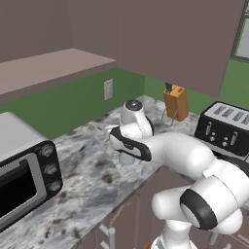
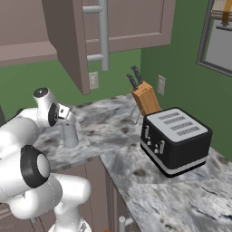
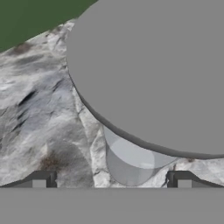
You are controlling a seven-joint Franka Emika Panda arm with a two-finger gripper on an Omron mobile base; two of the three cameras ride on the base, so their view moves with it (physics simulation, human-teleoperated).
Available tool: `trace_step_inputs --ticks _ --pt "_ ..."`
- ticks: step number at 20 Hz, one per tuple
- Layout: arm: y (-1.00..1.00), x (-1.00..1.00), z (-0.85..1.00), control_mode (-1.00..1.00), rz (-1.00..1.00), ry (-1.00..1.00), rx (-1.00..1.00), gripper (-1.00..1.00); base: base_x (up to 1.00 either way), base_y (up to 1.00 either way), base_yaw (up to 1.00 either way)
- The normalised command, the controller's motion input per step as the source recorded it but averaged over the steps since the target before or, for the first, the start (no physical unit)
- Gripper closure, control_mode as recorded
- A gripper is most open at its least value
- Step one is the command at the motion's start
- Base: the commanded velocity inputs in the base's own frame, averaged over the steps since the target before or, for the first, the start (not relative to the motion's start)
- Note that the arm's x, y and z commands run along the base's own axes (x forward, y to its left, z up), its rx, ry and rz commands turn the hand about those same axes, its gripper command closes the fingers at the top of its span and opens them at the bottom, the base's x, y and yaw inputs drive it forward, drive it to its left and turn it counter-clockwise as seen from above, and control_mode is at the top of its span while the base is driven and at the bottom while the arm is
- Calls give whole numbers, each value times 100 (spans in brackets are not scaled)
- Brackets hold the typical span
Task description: There is a tray on the dining counter. Grab the cup, mug, and pitcher and place them on the tray. The pitcher may be placed next to the tray if it cannot fit the tray.
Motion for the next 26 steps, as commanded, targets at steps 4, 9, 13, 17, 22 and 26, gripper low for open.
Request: trace_step_inputs --ticks 4,9,13,17,22,26 --pt "0 0 0 -100 0 0 0 -100 0 0 0" --pt "-3 0 0 -100 0 0 0 100 0 0 0" --pt "-3 0 0 -100 0 0 0 100 0 0 0" --pt "0 0 0 -100 0 0 0 100 0 0 0" --pt "0 0 0 -100 0 0 0 100 0 0 0" --pt "0 0 0 -100 0 0 0 100 0 0 0"
